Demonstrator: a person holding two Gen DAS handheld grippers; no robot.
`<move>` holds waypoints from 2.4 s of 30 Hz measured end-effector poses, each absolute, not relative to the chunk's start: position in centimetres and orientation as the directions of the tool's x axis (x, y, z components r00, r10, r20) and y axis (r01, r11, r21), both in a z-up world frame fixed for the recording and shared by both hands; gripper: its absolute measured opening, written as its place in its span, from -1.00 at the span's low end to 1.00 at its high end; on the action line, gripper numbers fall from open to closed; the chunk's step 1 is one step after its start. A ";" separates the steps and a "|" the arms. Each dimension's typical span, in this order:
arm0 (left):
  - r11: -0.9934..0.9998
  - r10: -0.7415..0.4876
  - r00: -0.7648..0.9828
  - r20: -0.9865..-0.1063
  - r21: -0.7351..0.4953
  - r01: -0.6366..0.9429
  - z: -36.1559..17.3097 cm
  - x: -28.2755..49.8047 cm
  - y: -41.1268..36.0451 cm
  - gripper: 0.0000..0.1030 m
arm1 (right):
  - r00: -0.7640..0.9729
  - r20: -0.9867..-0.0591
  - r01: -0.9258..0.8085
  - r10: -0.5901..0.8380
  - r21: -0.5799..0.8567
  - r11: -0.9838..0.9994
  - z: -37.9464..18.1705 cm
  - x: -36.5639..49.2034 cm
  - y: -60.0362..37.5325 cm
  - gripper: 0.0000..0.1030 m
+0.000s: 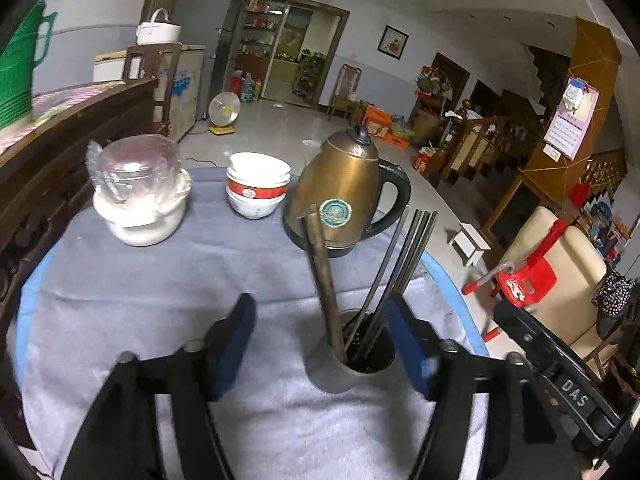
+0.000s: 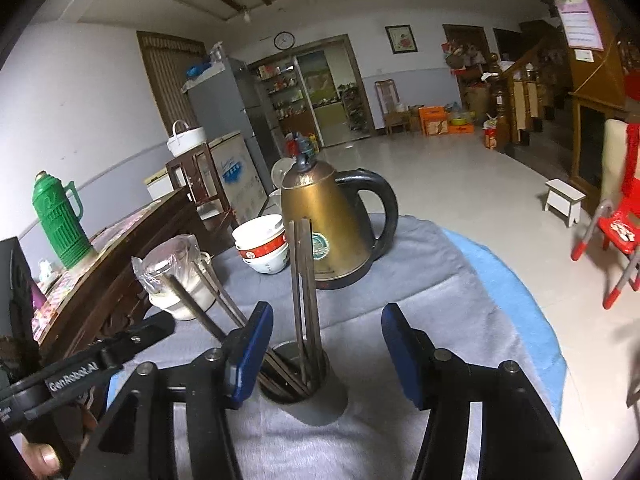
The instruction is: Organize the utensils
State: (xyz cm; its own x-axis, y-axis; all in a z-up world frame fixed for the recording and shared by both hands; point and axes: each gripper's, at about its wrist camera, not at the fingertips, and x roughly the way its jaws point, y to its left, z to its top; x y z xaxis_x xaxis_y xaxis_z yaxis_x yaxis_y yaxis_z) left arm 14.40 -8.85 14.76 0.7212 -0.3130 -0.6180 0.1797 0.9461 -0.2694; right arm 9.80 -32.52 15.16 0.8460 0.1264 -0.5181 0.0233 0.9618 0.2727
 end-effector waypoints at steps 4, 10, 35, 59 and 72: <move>0.961 -0.274 0.717 -0.641 -0.215 0.176 14.2 12.9 -8.5 0.56 | 0.836 -0.531 0.015 0.139 0.276 0.961 14.9 7.6 -32.0 0.19; 0.972 -0.235 0.695 -0.679 -0.151 0.181 12.5 11.3 -8.5 0.63 | 0.794 -0.591 -0.013 0.141 0.215 0.977 12.9 5.5 -30.1 0.24; 0.978 -0.145 0.728 -0.670 0.013 0.207 12.8 8.4 -9.5 1.00 | 0.783 -0.616 -0.052 0.079 0.061 0.997 12.0 2.7 -27.4 0.98; 0.981 -0.122 0.733 -0.669 0.030 0.191 13.1 8.6 -9.5 1.00 | 0.788 -0.615 0.011 0.022 0.049 0.999 12.5 3.1 -28.6 0.99; 0.981 -0.109 0.740 -0.663 0.050 0.189 13.1 8.6 -9.9 1.00 | 0.783 -0.621 0.002 0.020 0.035 0.999 12.5 3.5 -28.2 0.99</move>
